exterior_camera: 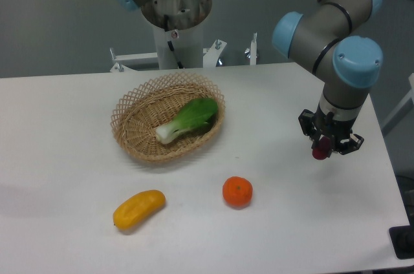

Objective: Place the sweet potato in the basket

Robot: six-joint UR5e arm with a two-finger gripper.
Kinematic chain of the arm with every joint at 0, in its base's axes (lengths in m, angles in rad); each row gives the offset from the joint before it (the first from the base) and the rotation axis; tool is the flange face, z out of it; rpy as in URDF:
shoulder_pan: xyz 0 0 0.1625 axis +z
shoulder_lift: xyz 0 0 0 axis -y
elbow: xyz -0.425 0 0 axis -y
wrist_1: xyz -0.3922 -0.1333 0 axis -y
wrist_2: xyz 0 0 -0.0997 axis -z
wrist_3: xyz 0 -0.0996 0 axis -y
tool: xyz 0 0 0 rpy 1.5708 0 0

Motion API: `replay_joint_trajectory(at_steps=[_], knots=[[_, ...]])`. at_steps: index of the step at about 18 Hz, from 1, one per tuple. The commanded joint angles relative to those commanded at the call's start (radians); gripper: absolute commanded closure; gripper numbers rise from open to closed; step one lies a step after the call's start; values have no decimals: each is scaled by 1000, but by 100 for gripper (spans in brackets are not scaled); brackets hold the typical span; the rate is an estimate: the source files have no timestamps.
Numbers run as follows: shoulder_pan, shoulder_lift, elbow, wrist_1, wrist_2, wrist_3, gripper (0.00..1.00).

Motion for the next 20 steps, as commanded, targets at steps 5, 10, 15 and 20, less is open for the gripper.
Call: replay_joint_trajectory(at_steps=[5,10,15,20], knots=[[0,0,3,-2,-2,-2,100],[-6,9,-15,-18,34,-17,100],[-41,72,-73,-61,37,-75,100],[-113,129,-167,-55,37,-159,100]])
